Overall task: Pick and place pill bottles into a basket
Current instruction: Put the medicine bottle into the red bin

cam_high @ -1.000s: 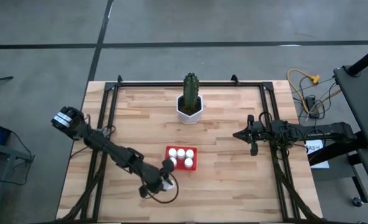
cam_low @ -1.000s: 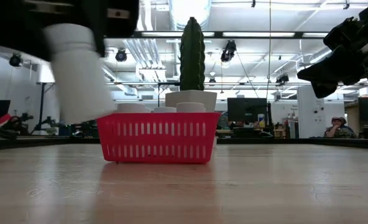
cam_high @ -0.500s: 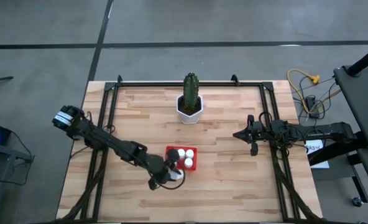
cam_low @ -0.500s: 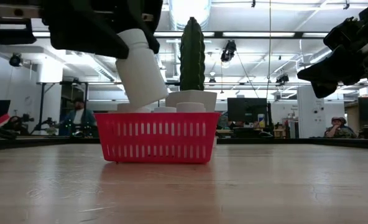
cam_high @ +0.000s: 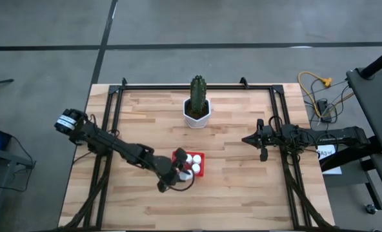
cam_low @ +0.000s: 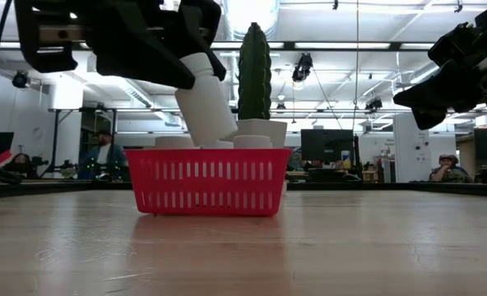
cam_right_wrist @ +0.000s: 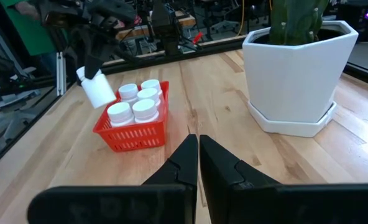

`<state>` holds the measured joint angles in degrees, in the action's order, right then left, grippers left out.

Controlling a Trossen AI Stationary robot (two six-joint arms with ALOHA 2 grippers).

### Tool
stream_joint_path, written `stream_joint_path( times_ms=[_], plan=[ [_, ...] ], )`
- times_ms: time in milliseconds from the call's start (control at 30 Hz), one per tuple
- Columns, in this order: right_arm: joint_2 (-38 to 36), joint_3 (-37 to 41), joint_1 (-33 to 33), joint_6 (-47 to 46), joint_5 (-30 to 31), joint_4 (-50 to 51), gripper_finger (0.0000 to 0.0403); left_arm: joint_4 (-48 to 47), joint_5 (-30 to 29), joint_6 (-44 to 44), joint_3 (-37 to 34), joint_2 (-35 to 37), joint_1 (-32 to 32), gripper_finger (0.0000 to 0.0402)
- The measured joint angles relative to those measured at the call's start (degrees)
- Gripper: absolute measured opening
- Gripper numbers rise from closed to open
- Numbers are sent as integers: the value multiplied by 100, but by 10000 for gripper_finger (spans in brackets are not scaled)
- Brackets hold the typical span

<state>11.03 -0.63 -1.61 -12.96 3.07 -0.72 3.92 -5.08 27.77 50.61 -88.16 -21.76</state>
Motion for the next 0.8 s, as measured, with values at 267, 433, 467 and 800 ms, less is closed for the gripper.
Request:
stream_joint_path(
  times_ms=[267,433,467,800],
  plan=[
    [0,1,0,-5,0,-1,8,-31,-2,13,0,4,39,142],
    [0,1,0,-6,0,1,9,-65,-341,24,0,74,39,142],
    [0,-1,0,-8,0,1,8,-61,-407,24,-2,106,39,142],
    [2,1,0,-3,-2,-1,9,-438,-609,-66,-45,203,66,142]
  ],
)
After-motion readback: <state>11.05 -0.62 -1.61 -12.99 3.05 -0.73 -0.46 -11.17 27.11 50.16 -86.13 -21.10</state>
